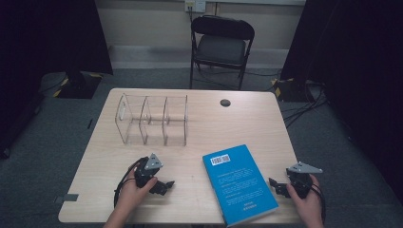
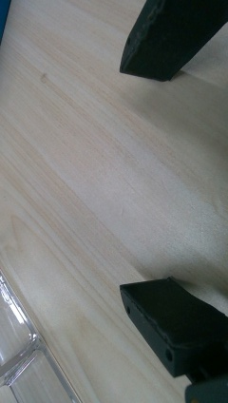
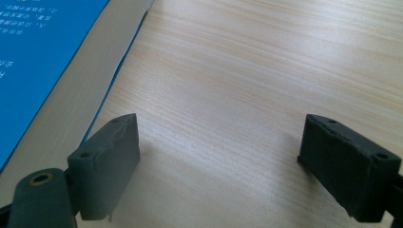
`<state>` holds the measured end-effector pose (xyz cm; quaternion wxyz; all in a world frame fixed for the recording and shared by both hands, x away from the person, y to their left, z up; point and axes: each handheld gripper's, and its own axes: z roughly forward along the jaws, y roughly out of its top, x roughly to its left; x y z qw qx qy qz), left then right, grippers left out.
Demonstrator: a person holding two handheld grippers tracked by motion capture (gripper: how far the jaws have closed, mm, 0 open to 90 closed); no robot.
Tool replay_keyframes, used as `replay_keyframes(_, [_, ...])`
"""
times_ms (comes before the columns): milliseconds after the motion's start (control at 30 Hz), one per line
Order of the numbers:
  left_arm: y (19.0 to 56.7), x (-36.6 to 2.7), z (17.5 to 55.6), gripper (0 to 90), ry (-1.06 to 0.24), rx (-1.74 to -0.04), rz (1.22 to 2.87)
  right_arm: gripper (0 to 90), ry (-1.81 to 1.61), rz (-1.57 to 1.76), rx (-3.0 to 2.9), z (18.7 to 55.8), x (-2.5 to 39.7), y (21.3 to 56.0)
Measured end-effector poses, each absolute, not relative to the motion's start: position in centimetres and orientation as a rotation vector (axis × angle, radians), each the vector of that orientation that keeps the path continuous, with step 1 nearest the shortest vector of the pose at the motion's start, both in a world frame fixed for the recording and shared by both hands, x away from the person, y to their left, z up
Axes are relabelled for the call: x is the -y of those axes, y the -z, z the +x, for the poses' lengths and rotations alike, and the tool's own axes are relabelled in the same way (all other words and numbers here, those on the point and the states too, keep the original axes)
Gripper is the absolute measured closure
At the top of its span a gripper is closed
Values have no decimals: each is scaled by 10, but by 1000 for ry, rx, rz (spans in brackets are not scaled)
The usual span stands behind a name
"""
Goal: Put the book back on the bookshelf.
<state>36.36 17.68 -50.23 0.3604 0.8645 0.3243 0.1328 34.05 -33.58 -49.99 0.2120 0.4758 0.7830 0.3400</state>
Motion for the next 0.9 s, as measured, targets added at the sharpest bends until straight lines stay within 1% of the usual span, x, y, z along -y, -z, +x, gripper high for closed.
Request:
replay_keyframes(400, [501,-172,363,0,-355,-873,2224,126,-950,1307,-2185,341,336,500])
replay_keyframes(433, [500,-170,362,8,-340,-875,2228,125,-953,1306,-2187,341,336,500])
replay_keyframes(467, [499,-168,361,30,-337,-865,2228,127,-954,1301,-2190,341,337,500])
replay_keyframes(500, [499,-168,361,93,-337,-865,2228,127,-954,1301,-2190,341,337,500])
replay_keyframes(533, [497,-165,360,93,-338,-846,2224,131,-958,1299,-2192,341,337,500])
replay_keyframes(567, [495,-158,358,215,-293,-818,2228,133,-959,1309,-2205,340,340,496])
replay_keyframes(633, [495,-150,356,134,-259,-800,2240,133,-980,1310,-2181,339,341,491])
replay_keyframes(667, [494,-144,355,165,-273,-766,2259,133,-1020,1302,-2171,337,342,486])
replay_keyframes(700, [494,-138,354,170,-266,-742,2274,133,-1041,1297,-2165,336,342,482])
replay_keyframes(800, [494,-121,353,160,-236,-713,2279,138,-965,1212,-2205,334,335,475])
replay_keyframes(867, [495,-106,349,157,-242,-666,2285,138,-893,1155,-2233,334,332,479])
replay_keyframes(900, [494,-101,348,156,-235,-655,2297,138,-915,1153,-2251,334,331,481])
